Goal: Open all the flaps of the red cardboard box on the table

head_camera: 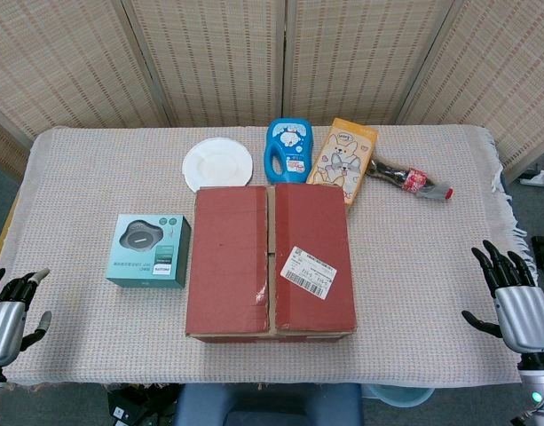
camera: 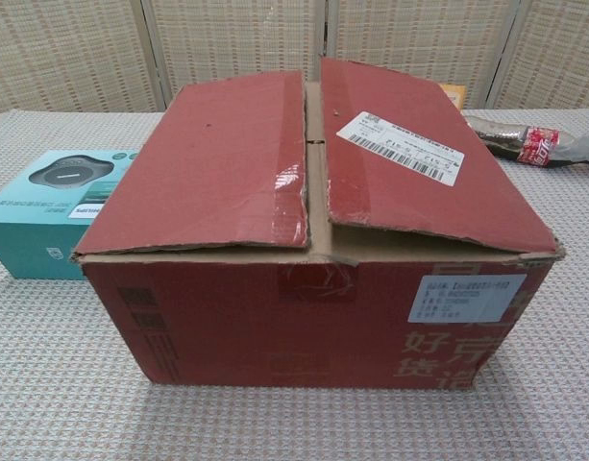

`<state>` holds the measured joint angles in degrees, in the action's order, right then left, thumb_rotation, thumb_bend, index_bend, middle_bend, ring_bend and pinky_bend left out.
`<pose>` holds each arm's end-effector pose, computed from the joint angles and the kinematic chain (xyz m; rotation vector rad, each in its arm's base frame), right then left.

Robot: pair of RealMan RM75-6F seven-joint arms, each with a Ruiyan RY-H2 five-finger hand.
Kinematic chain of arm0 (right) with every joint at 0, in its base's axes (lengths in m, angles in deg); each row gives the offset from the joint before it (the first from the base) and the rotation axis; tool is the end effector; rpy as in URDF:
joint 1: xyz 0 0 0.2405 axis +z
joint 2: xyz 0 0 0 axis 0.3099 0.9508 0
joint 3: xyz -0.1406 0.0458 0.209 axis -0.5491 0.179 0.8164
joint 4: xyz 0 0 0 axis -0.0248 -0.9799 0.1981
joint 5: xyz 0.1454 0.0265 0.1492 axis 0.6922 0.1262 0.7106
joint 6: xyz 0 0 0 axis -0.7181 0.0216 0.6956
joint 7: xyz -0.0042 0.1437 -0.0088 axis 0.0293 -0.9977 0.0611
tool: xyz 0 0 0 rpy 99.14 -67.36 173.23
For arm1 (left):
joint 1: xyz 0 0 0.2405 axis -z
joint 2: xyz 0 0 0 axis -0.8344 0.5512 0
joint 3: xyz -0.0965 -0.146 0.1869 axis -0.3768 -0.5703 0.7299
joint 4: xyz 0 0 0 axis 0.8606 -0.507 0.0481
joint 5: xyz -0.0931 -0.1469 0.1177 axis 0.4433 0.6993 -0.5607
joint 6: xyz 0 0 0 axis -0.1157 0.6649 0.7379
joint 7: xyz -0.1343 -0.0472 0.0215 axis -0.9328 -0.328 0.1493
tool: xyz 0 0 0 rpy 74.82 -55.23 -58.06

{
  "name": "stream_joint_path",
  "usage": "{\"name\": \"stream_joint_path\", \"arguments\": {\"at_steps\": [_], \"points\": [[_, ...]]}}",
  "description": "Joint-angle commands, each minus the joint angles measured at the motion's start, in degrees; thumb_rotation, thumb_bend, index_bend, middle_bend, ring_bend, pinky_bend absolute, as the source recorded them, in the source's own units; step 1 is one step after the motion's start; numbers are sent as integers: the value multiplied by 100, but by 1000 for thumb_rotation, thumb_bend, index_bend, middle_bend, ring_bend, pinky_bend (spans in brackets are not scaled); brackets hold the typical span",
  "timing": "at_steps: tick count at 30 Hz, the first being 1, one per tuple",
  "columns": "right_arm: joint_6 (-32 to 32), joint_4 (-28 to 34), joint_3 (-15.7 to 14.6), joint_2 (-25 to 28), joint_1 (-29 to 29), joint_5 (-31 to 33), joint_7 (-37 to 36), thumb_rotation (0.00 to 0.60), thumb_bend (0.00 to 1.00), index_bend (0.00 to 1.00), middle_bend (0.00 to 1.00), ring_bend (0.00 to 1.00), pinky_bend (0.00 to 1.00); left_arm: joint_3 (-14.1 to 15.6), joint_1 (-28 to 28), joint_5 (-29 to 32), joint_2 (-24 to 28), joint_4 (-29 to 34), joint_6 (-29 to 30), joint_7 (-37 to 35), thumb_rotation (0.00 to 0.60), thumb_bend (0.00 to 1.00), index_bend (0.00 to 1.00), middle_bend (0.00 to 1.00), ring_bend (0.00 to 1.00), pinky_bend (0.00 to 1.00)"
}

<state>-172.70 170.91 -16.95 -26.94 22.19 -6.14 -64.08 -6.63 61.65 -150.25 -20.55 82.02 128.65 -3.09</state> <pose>-0.3036 -0.1777 0.1682 1.4174 -0.8345 0.8982 -0.3071 0.1806 0.1592 -1.4136 -0.7944 -0.7675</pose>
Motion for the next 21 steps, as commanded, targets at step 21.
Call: {"name": "stream_joint_path", "arguments": {"at_steps": [21], "points": [[638, 991, -162, 1102, 608, -968, -465, 600, 77, 68, 59, 131, 43, -26, -30, 9, 94, 192, 66, 63, 600, 441, 185, 231, 240, 0]]}}
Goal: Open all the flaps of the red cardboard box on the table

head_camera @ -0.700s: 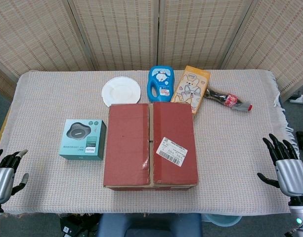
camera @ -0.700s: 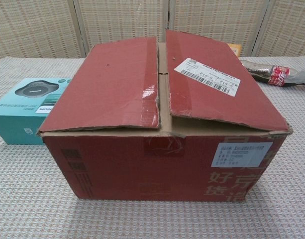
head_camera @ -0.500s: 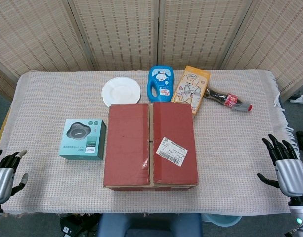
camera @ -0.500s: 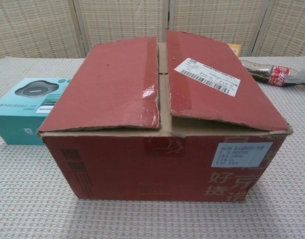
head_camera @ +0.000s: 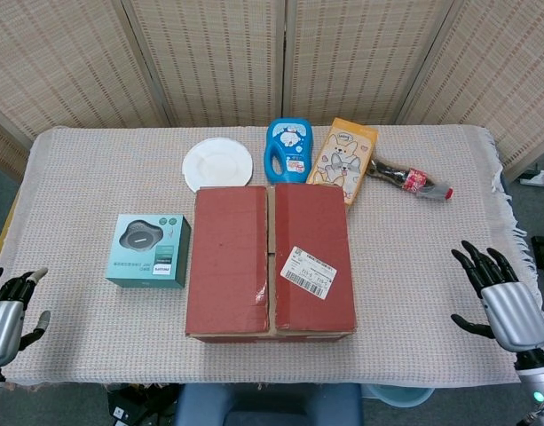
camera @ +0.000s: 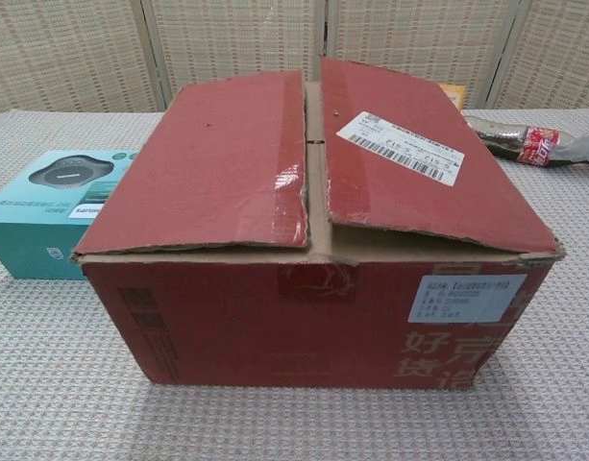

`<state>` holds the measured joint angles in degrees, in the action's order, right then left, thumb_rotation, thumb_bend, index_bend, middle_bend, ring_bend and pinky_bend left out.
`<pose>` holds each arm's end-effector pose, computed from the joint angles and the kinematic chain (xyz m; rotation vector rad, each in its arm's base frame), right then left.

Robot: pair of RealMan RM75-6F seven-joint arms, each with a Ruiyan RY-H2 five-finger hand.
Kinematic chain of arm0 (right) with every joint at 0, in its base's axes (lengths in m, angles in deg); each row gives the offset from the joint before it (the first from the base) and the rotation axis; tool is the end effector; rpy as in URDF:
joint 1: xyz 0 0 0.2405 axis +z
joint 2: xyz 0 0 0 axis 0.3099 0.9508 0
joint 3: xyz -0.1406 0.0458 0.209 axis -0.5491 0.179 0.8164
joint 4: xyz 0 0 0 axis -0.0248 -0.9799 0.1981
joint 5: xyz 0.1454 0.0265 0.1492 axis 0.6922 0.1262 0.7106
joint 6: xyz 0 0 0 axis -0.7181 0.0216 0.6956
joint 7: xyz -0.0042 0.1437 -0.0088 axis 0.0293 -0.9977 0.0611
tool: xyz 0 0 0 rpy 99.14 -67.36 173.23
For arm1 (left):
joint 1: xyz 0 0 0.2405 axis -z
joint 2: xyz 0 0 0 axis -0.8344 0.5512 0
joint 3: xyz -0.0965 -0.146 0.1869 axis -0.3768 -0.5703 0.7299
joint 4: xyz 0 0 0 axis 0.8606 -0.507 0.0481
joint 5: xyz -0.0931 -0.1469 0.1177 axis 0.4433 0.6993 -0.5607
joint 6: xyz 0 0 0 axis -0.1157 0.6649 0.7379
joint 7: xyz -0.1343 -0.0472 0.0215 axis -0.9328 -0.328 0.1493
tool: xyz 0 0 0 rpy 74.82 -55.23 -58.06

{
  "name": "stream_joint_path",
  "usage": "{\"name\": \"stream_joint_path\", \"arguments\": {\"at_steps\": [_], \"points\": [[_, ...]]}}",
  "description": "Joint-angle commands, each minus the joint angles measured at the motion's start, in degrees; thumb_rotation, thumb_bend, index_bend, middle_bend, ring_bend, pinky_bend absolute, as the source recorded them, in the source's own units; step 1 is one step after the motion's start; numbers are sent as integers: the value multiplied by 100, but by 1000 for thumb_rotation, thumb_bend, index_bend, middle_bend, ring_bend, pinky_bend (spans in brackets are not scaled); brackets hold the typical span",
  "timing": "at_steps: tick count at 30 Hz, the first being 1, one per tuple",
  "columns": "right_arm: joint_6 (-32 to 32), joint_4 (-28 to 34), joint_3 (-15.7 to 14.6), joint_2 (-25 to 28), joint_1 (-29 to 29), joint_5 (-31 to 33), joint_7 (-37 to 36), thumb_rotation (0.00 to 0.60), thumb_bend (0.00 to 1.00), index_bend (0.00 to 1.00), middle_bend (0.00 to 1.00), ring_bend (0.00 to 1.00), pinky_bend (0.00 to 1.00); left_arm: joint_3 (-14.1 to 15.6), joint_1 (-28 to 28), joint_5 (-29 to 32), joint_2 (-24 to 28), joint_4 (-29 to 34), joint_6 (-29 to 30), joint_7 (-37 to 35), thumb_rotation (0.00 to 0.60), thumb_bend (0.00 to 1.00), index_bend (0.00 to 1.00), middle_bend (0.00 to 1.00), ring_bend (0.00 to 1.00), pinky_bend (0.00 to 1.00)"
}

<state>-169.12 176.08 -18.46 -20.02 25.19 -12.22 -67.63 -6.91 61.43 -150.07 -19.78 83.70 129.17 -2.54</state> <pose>-0.2766 -0.1844 0.1791 1.5815 -0.8438 0.9501 -0.3026 0.1800 0.1627 -1.4012 -0.7939 -0.7759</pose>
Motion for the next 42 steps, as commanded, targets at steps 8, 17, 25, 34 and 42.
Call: {"name": "stream_joint_path", "arguments": {"at_steps": [8, 17, 25, 34, 42], "points": [[1277, 1529, 51, 1086, 1179, -1051, -197, 582, 77, 93, 69, 81, 0, 34, -83, -15, 97, 120, 90, -8, 600, 440, 189, 231, 240, 0], [2842, 2293, 196, 1305, 2314, -1050, -634, 338, 72, 95, 33, 0, 0, 67, -158, 26, 131, 137, 119, -47, 600, 440, 195, 230, 240, 0], [3518, 2395, 525, 770, 2971, -575, -335, 333, 71, 95, 71, 36, 0, 75, -174, 39, 116, 97, 101, -83, 600, 439, 195, 231, 240, 0], [4377, 2479, 851, 257, 3707, 305, 487, 330, 71, 138, 131, 42, 0, 106, -231, 57, 125, 70, 112, -157, 600, 437, 195, 230, 240, 0], [4653, 2433, 960, -75, 4140, 1061, 1733, 330, 71, 202, 169, 49, 0, 104, -275, 118, 147, 51, 116, -196, 600, 437, 196, 230, 240, 0]]}}
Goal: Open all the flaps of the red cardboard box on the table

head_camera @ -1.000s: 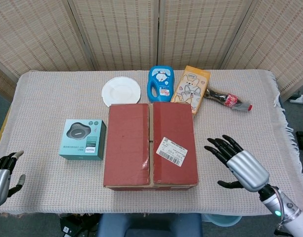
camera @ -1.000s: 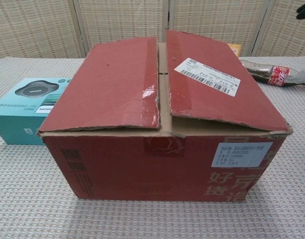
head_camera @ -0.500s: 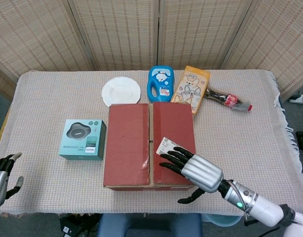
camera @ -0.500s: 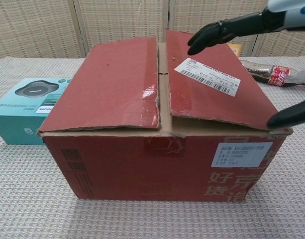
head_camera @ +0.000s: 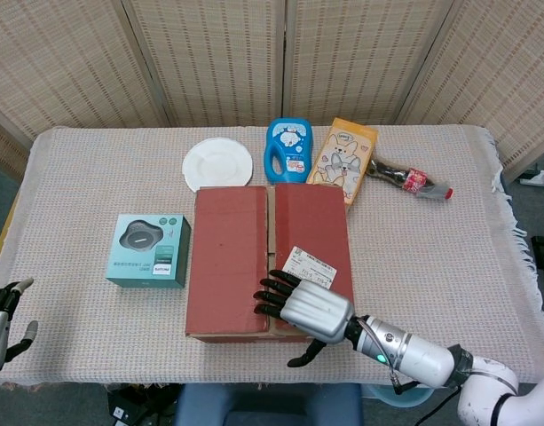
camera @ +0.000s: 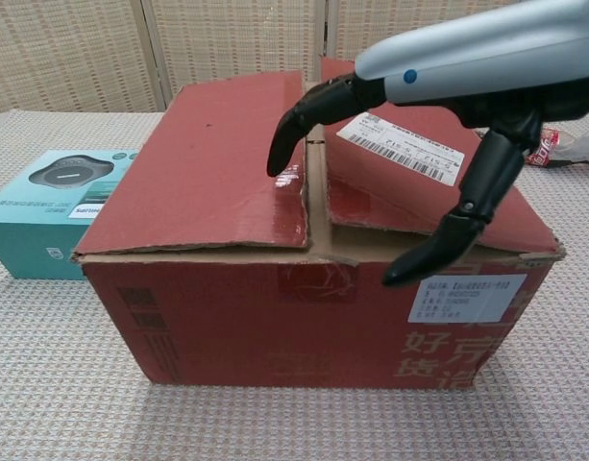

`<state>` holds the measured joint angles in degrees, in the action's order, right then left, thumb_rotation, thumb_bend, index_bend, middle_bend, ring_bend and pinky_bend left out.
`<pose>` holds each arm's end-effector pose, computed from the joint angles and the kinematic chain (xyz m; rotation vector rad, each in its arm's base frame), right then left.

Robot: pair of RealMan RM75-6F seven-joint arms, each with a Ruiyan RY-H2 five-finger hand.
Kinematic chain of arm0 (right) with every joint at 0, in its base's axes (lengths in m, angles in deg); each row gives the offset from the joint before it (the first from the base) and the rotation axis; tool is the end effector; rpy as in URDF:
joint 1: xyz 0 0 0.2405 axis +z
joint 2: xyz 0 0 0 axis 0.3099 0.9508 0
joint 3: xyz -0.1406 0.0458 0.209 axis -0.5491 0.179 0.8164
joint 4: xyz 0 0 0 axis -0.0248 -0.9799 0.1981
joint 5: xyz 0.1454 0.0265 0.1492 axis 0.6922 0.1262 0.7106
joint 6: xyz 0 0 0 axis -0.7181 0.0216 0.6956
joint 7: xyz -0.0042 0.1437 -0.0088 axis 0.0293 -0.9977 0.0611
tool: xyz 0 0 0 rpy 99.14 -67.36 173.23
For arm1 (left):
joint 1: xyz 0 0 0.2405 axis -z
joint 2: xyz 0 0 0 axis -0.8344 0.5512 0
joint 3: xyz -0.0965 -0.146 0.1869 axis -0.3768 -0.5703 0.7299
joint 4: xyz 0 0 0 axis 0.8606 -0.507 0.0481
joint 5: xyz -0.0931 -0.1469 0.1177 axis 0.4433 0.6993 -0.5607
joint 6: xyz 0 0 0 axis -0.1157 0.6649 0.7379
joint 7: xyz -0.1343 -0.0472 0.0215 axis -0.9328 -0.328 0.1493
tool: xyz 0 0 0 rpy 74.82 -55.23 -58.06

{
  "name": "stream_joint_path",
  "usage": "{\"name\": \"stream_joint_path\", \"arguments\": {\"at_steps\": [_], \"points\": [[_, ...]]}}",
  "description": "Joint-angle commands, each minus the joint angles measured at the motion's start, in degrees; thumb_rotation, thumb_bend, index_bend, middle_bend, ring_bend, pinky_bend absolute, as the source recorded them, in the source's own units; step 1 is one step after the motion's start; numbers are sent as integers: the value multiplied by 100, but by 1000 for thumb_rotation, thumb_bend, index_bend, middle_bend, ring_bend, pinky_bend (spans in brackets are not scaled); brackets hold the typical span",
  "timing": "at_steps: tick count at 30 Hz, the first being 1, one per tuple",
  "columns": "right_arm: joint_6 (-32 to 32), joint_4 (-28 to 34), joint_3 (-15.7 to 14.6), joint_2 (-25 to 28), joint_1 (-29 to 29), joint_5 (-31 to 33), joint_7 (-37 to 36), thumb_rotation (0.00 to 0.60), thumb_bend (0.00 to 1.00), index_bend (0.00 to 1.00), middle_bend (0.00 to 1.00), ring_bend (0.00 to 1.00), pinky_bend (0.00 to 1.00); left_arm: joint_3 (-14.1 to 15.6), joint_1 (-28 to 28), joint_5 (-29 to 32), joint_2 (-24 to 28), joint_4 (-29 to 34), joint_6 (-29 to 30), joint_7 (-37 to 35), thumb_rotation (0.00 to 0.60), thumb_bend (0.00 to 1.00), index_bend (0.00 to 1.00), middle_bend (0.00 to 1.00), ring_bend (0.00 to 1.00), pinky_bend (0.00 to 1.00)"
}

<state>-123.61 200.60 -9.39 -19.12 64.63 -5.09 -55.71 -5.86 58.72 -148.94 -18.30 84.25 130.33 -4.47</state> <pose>-0.0471 -0.2476 0.0821 2.5166 -0.6365 0.9718 -0.3138 0.1615 0.1713 -1.3524 -0.8428 -0.7409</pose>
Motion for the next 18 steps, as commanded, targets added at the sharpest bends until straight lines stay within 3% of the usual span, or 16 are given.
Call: {"name": "stream_joint_path", "arguments": {"at_steps": [1, 10, 18], "points": [[94, -20, 49, -196, 226, 435, 689, 331, 71, 211, 178, 50, 0, -2, -5, 9, -3, -7, -1, -5, 600, 438, 197, 230, 240, 0], [-62, -24, -89, -422, 461, 1132, 1637, 328, 70, 375, 316, 121, 0, -19, 4, 40, -25, -42, -43, -10, 600, 436, 198, 230, 240, 0], [-472, 57, -222, -379, 359, 1087, 1828, 329, 71, 466, 400, 206, 0, -44, 17, 64, -35, -59, -65, -6, 600, 435, 201, 231, 240, 0]]}}
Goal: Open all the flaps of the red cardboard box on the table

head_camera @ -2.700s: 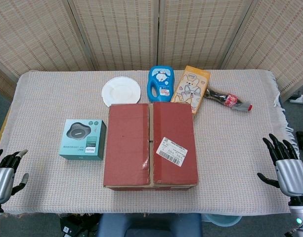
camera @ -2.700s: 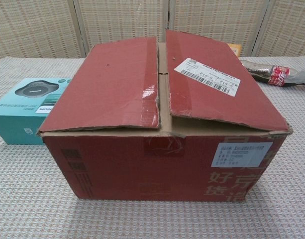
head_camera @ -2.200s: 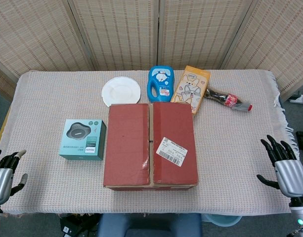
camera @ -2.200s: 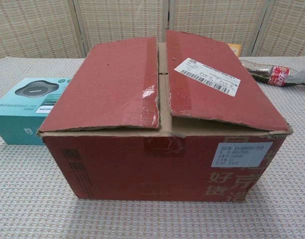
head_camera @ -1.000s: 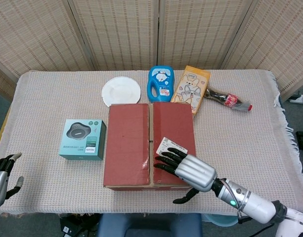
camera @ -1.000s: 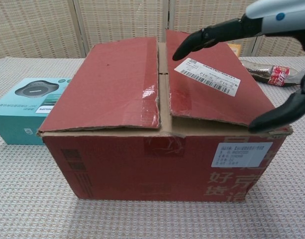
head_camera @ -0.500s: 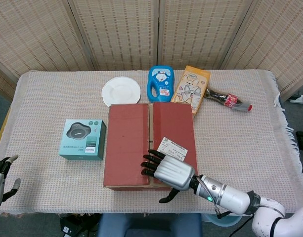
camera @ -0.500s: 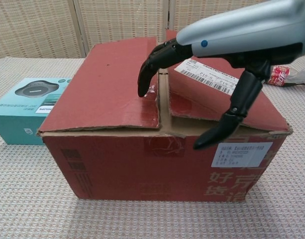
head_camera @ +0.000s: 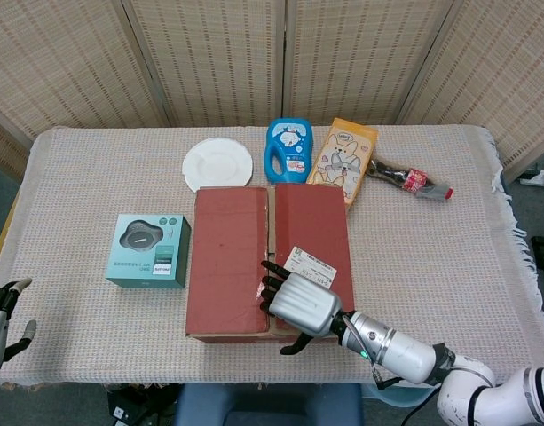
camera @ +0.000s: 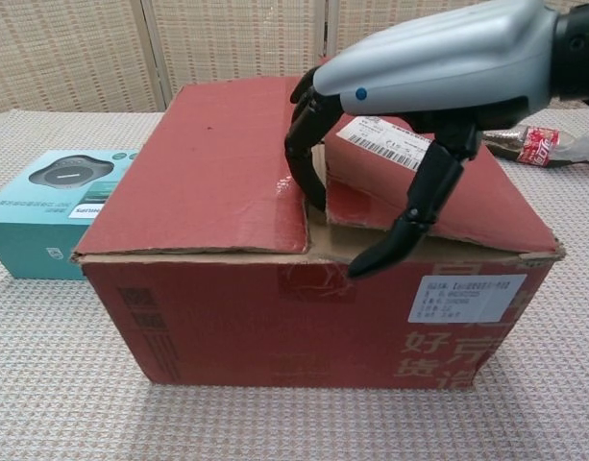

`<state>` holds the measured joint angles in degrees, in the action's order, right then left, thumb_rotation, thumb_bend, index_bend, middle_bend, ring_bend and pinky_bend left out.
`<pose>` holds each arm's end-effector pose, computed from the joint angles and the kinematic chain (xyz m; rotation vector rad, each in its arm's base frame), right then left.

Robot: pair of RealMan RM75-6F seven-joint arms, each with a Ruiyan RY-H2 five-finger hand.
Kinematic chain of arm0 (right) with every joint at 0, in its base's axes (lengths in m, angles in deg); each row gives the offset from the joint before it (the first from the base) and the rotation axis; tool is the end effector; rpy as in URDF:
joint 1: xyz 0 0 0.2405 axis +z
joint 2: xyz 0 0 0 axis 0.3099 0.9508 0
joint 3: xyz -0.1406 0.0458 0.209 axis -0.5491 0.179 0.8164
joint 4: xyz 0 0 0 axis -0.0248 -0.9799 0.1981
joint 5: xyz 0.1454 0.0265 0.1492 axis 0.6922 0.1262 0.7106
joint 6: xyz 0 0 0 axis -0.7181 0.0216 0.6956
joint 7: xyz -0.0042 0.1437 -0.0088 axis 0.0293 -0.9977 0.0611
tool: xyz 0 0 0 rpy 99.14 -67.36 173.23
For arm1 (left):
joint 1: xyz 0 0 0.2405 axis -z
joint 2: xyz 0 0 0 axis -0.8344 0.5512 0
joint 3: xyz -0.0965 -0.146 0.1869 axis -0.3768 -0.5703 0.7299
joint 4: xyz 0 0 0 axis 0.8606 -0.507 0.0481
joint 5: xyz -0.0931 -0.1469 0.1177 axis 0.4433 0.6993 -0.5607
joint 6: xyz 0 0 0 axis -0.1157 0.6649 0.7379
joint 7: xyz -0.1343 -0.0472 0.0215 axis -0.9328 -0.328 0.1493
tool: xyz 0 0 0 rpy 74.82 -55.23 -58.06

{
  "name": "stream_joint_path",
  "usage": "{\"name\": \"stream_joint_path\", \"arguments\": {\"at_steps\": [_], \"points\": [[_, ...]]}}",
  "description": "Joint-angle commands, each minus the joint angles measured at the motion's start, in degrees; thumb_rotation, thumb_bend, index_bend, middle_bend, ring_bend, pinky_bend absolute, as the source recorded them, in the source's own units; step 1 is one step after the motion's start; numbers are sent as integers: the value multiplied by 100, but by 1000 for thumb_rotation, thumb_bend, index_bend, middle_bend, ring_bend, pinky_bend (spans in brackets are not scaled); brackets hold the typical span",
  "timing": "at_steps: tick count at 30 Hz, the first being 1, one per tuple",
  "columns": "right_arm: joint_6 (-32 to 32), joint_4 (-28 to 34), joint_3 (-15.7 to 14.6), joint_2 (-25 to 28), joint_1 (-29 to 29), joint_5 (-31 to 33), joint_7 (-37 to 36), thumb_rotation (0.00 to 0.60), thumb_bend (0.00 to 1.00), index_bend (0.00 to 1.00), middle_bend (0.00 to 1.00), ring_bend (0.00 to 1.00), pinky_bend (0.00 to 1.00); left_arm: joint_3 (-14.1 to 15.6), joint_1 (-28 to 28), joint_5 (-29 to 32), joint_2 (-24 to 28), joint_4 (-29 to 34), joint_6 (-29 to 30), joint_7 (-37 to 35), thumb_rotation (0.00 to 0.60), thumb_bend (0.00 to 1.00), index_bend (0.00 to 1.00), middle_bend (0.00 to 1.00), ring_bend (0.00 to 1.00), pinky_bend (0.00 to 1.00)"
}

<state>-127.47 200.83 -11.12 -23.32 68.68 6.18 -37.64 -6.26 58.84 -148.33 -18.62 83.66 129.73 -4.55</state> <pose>-0.0357 -0.2545 0.0696 2.4705 -0.4573 0.9248 -0.3165 0.1635 0.1706 -1.3477 -0.8465 -0.7334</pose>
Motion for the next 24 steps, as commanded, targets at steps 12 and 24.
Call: {"name": "stream_joint_path", "arguments": {"at_steps": [12, 24], "points": [[-941, 311, -192, 636, -599, -865, -415, 329, 71, 470, 428, 237, 0, -138, 185, -93, 22, -14, -74, 25, 600, 436, 227, 231, 244, 0], [-2511, 372, -646, 1596, -1836, -2299, -1491, 329, 71, 471, 428, 233, 0, -332, 762, -714, 176, 98, -347, -493, 600, 435, 231, 234, 280, 0]]}}
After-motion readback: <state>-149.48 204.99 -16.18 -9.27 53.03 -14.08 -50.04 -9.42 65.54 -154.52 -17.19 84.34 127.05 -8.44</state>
